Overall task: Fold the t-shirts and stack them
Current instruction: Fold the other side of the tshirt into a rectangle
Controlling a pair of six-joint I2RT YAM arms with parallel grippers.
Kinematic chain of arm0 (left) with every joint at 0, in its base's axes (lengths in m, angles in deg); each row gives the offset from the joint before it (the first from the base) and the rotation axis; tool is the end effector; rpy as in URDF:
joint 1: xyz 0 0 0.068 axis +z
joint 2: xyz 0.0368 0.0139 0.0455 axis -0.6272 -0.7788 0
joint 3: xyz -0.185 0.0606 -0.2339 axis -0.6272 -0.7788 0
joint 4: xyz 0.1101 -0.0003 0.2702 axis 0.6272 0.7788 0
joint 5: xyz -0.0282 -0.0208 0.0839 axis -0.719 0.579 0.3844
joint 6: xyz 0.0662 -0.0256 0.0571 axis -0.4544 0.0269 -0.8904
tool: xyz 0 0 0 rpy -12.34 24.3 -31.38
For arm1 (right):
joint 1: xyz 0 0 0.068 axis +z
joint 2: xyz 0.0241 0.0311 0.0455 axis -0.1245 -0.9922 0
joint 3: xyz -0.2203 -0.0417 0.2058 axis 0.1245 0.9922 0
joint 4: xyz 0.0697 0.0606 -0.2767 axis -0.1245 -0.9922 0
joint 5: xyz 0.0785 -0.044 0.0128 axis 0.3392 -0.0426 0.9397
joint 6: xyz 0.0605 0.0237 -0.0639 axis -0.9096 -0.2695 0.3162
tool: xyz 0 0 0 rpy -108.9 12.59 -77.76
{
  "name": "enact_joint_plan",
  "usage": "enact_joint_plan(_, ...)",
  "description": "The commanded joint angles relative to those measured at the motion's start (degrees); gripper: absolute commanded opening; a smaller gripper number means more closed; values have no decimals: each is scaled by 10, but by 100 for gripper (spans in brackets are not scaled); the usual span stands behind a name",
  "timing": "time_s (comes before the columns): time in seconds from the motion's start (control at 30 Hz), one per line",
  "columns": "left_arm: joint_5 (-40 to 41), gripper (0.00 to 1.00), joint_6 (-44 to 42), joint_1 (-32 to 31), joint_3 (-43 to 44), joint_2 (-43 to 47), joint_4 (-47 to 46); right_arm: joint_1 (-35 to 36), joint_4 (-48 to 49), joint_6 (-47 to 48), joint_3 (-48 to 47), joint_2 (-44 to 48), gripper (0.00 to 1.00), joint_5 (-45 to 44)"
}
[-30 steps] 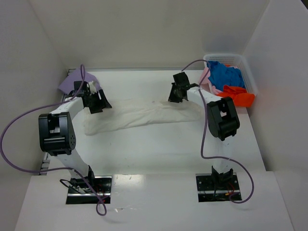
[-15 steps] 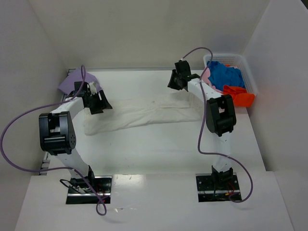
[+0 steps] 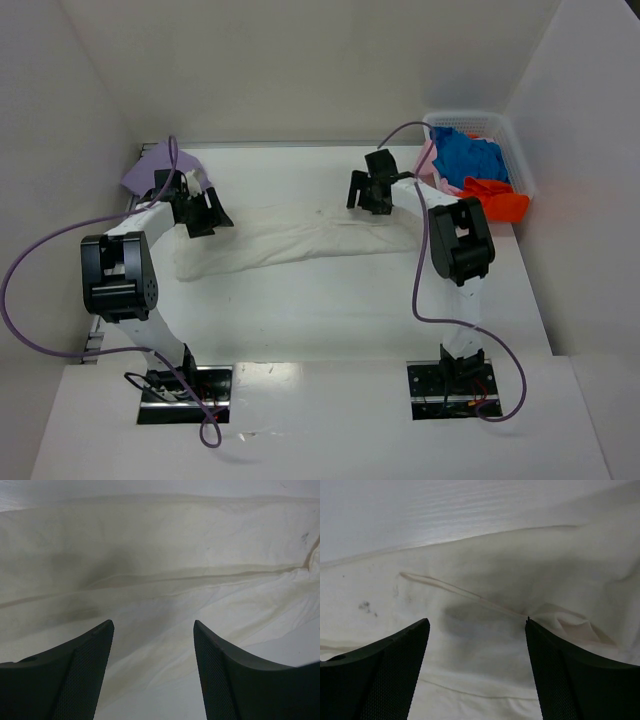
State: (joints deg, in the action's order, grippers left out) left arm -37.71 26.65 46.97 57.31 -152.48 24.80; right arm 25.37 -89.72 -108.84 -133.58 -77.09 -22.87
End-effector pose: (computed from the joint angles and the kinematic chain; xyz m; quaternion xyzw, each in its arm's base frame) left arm 0.4257 0.0294 0.1764 -0.1621 0.9170 -0.2145 0.2947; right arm 0.5045 0.1652 0.1415 0.0512 0.9475 0.1104 0.2956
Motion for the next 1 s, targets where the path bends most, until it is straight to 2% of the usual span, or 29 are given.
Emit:
enact_joint_plan(0.0, -12, 73, -13, 1, -2, 18, -7, -2, 1, 18, 24, 47, 83, -8)
enact_joint_plan(0.23, 7, 77, -56, 1, 3, 65, -17, -15, 26, -18, 68, 121, 84, -50)
enact_joint_plan(0.33, 7, 80, -95, -15, 3, 102, -35, -29, 34, -25, 73, 162, 90, -41)
enact_joint_plan(0.4, -4, 82, -144, -28, 9, 123, -45, -43, 34, -31, 59, 180, 95, -22)
enact_joint_plan(0.43, -4, 86, -164, -34, 15, 123, -45, -49, 34, -31, 59, 196, 97, -14)
enact_joint_plan(0.47, -4, 88, -210, -50, 29, 123, -40, -49, 34, -31, 59, 203, 99, -7)
enact_joint_plan(0.57, 52, 94, -285, -85, 46, 116, -15, -49, 27, -31, 59, 217, 99, 6)
enact_joint_plan(0.7, 161, 94, -407, -125, 59, 85, 20, -49, 20, -37, 84, 240, 99, 22)
enact_joint_plan(0.83, 191, 94, -442, -137, 53, 77, 26, -49, 20, -37, 121, 271, 99, 27)
enact_joint_plan(0.97, 265, 94, -456, -165, 16, 63, 12, -49, 20, -42, 136, 289, 99, 27)
